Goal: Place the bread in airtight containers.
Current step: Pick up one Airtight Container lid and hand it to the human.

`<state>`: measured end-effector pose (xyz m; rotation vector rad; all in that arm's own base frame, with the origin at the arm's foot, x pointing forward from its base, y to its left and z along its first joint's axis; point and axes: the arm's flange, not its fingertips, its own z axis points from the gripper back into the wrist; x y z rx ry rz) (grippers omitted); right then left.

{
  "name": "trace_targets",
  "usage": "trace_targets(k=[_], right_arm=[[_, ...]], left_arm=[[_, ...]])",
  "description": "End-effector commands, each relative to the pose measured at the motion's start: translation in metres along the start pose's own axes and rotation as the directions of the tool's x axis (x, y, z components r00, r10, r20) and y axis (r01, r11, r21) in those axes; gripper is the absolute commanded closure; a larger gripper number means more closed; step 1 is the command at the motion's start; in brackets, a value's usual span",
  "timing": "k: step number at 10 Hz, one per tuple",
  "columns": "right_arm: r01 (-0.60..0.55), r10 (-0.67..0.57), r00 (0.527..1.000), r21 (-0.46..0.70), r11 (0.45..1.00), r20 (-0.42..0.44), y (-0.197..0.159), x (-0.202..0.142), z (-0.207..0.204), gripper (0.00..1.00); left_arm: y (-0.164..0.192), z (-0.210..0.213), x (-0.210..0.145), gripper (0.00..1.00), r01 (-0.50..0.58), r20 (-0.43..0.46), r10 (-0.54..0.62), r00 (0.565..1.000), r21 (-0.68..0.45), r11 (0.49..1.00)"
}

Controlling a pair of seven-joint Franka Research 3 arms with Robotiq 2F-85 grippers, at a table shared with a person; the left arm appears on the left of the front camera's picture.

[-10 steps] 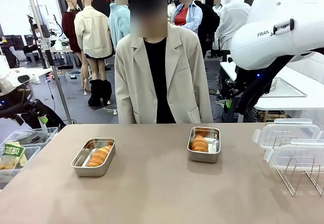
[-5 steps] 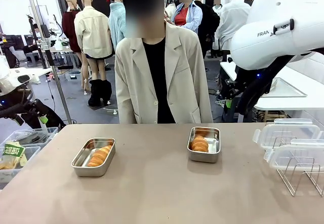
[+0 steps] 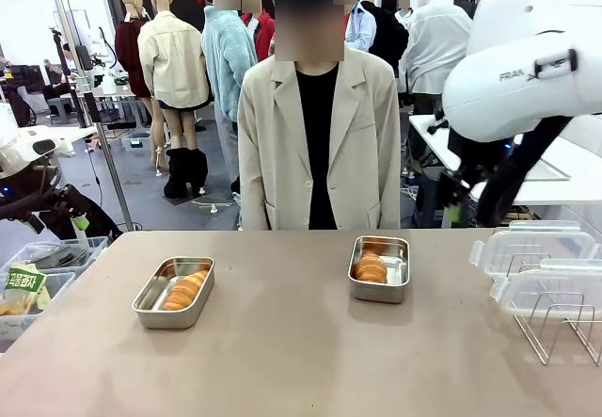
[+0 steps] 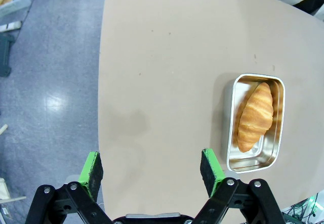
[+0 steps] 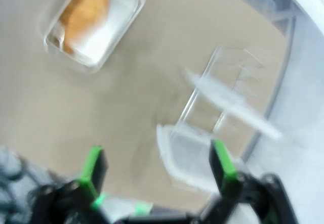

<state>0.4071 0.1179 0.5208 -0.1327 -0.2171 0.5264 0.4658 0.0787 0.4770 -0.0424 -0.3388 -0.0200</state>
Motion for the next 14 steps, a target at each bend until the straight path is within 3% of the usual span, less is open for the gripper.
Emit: trace_targets(k=[1,2,3,4,5,6,8,9,11,14], right_arm=[[-0.437,0.466,0.875,0.2,0.877,-0.133,-0.022,-0.028,-0.005,0.0],[-0.535,0.598,0.79,0.321,0.781,-0.138,-0.035,-0.029,-0.009,0.0],[-0.534,0.601,0.786,0.33,0.778,-0.145,-0.045,-0.029,-0.016,0.0],[-0.268,0.292,0.935,0.137,0.953,-0.203,-0.043,-0.023,-0.019,0.0],[-0.395,0.423,0.903,0.245,0.886,-0.075,-0.026,-0.038,-0.02,0.0],[-0.391,0.428,0.896,0.249,0.886,-0.117,-0.04,-0.04,-0.024,0.0],[-0.64,0.718,0.685,0.37,0.673,-0.121,-0.054,-0.04,-0.044,0.0],[-0.685,0.761,0.635,0.358,0.634,-0.133,-0.057,-0.042,-0.049,0.0],[-0.725,0.798,0.586,0.351,0.593,-0.138,-0.064,-0.043,-0.059,0.0],[-0.737,0.81,0.57,0.348,0.579,-0.14,-0.067,-0.041,-0.083,0.0]], left_arm=[[0.002,0.002,0.0,0.0,0.003,-0.002,-0.003,1.0,0.006,1.0],[0.002,0.002,0.0,0.0,0.003,-0.002,-0.003,1.0,0.006,1.0],[0.002,0.002,0.0,0.0,0.003,-0.002,-0.003,1.0,0.006,1.0],[0.002,0.002,0.0,0.0,0.003,-0.002,-0.003,1.0,0.006,1.0],[0.002,0.002,0.0,0.0,0.003,-0.002,-0.003,1.0,0.006,1.0],[0.002,0.002,0.0,0.0,0.003,-0.002,-0.003,1.0,0.006,1.0],[0.002,0.002,0.0,0.0,0.003,-0.002,-0.003,1.0,0.006,1.0],[0.002,0.002,0.0,0.0,0.003,-0.002,-0.003,1.0,0.006,1.0],[0.002,0.002,0.0,0.0,0.003,-0.002,-0.003,1.0,0.006,1.0],[0.002,0.002,0.0,0.0,0.003,-0.002,-0.003,1.0,0.006,1.0]])
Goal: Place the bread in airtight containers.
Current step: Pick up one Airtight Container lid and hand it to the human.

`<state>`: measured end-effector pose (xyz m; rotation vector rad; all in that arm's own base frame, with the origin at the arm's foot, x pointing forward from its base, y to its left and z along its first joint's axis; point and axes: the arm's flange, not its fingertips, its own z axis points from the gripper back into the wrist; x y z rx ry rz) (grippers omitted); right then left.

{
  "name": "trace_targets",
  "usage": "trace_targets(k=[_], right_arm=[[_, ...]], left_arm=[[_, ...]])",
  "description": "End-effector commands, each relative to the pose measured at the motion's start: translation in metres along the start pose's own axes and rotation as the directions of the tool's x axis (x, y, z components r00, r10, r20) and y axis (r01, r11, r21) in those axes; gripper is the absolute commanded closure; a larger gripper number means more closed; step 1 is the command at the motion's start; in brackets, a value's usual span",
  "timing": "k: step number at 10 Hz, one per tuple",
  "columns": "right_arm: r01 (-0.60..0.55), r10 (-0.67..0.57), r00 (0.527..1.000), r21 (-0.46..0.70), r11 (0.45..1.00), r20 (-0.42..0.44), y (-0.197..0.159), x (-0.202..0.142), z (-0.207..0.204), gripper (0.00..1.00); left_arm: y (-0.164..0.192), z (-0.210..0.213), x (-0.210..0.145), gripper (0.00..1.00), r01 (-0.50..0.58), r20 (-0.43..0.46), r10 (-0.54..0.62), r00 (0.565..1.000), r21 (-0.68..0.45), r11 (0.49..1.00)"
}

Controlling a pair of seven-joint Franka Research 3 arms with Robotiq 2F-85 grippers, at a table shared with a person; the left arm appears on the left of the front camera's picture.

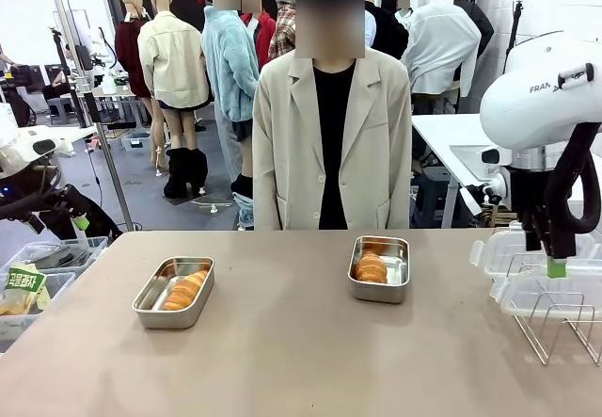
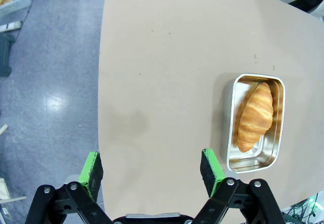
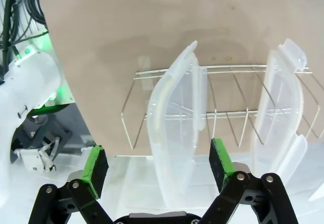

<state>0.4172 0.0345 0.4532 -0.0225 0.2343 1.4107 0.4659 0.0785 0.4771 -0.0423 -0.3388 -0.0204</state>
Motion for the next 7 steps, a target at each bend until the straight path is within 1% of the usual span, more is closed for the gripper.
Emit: trace_targets(k=[1,3,4,5,7], right_arm=[[-0.006,0.006,1.0,-0.019,1.0,-0.019,-0.011,0.003,-0.013,0.0],[0.026,-0.026,0.999,0.008,1.0,-0.036,-0.014,0.007,-0.027,0.0],[0.038,-0.038,0.999,-0.002,0.999,-0.036,-0.018,0.008,-0.032,0.0],[0.055,-0.057,0.997,-0.053,0.997,-0.045,-0.021,0.008,-0.036,0.0],[0.026,-0.029,0.997,-0.042,0.999,-0.076,-0.024,0.013,-0.041,0.0]], left_arm=[[0.002,0.002,0.0,0.0,0.003,-0.002,-0.003,1.0,0.006,1.0],[0.002,0.002,0.0,0.0,0.003,-0.002,-0.003,1.0,0.006,1.0],[0.002,0.002,0.0,0.0,0.003,-0.002,-0.003,1.0,0.006,1.0],[0.002,0.002,0.0,0.0,0.003,-0.002,-0.003,1.0,0.006,1.0],[0.002,0.002,0.0,0.0,0.003,-0.002,-0.003,1.0,0.006,1.0]])
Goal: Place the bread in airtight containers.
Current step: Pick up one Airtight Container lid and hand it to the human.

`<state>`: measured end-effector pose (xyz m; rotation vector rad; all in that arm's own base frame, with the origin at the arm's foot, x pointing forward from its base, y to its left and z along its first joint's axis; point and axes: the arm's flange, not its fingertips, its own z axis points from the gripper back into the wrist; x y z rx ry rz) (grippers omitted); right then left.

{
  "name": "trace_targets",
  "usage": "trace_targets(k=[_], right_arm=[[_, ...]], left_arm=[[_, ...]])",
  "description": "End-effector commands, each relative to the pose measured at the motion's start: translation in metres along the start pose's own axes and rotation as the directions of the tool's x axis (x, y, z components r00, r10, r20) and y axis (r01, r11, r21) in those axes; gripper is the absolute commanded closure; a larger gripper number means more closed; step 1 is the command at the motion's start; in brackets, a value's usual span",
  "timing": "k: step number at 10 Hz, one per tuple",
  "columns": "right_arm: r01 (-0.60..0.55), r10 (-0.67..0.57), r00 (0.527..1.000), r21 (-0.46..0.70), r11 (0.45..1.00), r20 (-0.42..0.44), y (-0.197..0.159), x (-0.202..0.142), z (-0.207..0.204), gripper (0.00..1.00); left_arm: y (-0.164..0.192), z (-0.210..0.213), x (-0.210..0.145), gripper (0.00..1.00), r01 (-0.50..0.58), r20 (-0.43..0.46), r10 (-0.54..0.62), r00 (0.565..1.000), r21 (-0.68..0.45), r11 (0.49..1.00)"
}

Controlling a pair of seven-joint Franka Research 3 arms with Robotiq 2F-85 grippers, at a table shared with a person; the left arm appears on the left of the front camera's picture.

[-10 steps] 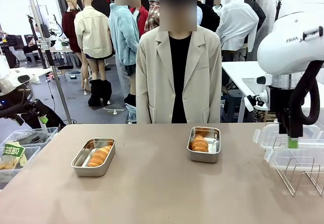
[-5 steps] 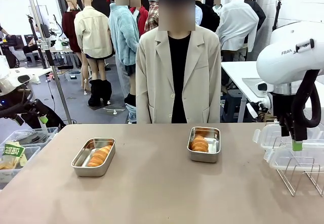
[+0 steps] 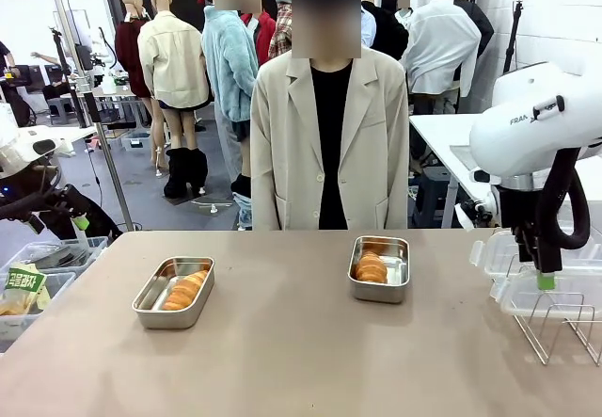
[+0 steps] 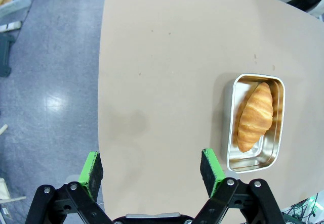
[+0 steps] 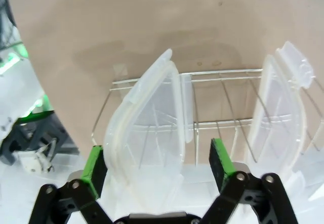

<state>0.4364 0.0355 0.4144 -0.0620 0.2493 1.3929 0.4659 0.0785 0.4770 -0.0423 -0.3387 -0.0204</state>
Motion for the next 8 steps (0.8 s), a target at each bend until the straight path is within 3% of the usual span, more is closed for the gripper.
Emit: trace_targets(k=[1,6,8], right_arm=[[0.002,-0.003,0.999,-0.017,1.0,-0.054,-0.0004,0.0048,-0.0085,0.05],[0.015,-0.016,0.998,-0.018,1.0,-0.054,-0.0009,0.0038,-0.0078,1.0],[0.026,-0.027,0.998,-0.02,0.999,-0.051,-0.0013,0.003,-0.006,1.0]], left_arm=[[0.002,0.0018,0.0002,0.0,0.003,-0.002,-0.003,1.0,0.006,1.0],[0.002,0.0018,0.0002,0.0,0.003,-0.002,-0.003,1.0,0.006,1.0],[0.002,0.0018,0.0002,0.0,0.003,-0.002,-0.003,1.0,0.006,1.0]])
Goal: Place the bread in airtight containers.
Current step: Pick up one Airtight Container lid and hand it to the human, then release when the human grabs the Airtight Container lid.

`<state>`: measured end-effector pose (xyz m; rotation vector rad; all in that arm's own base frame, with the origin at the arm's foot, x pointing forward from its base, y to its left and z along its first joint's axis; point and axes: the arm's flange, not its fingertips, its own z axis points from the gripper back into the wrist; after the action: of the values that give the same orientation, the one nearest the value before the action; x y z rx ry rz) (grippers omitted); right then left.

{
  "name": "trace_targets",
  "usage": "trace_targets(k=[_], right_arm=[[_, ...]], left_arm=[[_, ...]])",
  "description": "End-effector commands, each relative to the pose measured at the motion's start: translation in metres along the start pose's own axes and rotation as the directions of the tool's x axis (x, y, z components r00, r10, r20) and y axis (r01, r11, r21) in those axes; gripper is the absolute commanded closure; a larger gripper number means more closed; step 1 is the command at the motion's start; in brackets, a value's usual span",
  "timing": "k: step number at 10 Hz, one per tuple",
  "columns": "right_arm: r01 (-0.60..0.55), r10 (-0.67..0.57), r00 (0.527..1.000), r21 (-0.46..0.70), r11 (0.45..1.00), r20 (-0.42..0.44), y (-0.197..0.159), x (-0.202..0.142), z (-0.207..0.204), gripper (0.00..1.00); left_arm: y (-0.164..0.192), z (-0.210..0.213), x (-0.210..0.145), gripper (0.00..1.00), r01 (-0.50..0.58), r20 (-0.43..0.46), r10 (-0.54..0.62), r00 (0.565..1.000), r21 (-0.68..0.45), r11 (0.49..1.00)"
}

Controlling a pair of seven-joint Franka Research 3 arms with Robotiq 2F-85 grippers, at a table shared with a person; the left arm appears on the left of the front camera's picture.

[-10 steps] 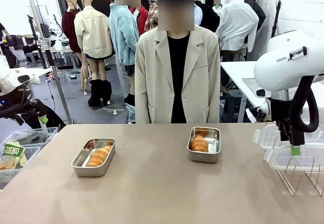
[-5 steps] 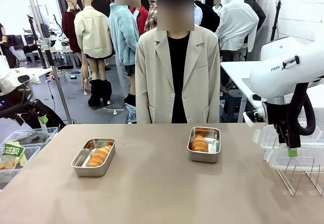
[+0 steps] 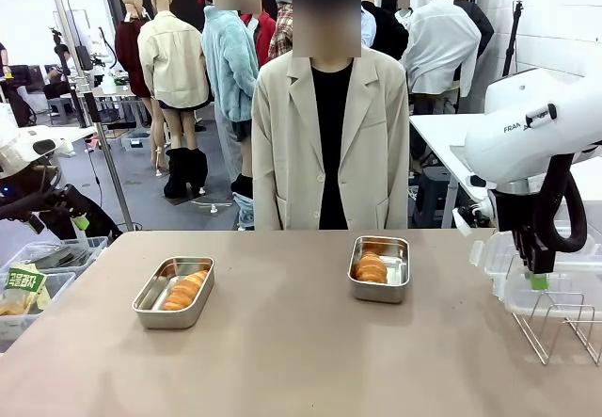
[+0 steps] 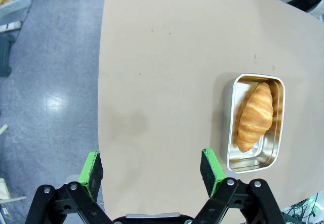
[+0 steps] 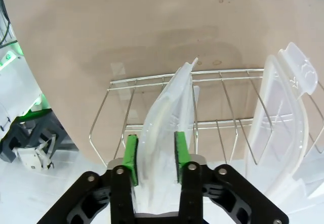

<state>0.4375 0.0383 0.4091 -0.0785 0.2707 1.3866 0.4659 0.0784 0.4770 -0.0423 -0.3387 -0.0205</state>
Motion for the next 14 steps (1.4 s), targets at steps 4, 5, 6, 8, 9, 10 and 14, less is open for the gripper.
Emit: trace_targets(k=[4,5,6,8,9,10,14], right_arm=[[0.025,-0.027,0.999,-0.039,0.999,-0.035,0.005,0.0,0.007,1.0],[0.023,-0.024,0.999,-0.038,0.999,-0.036,0.005,0.0,0.008,1.0],[0.024,-0.025,0.999,-0.04,0.999,-0.037,0.008,0.0,0.012,1.0],[0.013,-0.015,0.999,-0.057,0.998,-0.035,0.018,-0.001,0.022,1.0],[0.007,-0.009,0.999,-0.075,0.997,-0.03,0.021,-0.001,0.027,1.0],[0.005,-0.008,0.999,-0.086,0.996,-0.032,0.022,-0.001,0.03,1.0],[0.007,-0.001,1.0,-0.241,0.971,0.027,0.07,-0.009,0.094,1.0]], left_arm=[[0.002,0.002,0.0,0.0,0.003,-0.002,-0.002,1.0,0.006,1.0],[0.002,0.002,0.0,0.0,0.003,-0.002,-0.002,1.0,0.006,1.0],[0.002,0.002,0.0,0.0,0.003,-0.002,-0.002,1.0,0.006,1.0],[0.002,0.002,0.0,0.0,0.003,-0.002,-0.002,1.0,0.006,1.0],[0.002,0.002,0.0,0.0,0.003,-0.002,-0.002,1.0,0.006,1.0],[0.002,0.002,0.0,0.0,0.003,-0.002,-0.002,1.0,0.006,1.0],[0.002,0.002,0.0,0.0,0.003,-0.002,-0.002,1.0,0.006,1.0]])
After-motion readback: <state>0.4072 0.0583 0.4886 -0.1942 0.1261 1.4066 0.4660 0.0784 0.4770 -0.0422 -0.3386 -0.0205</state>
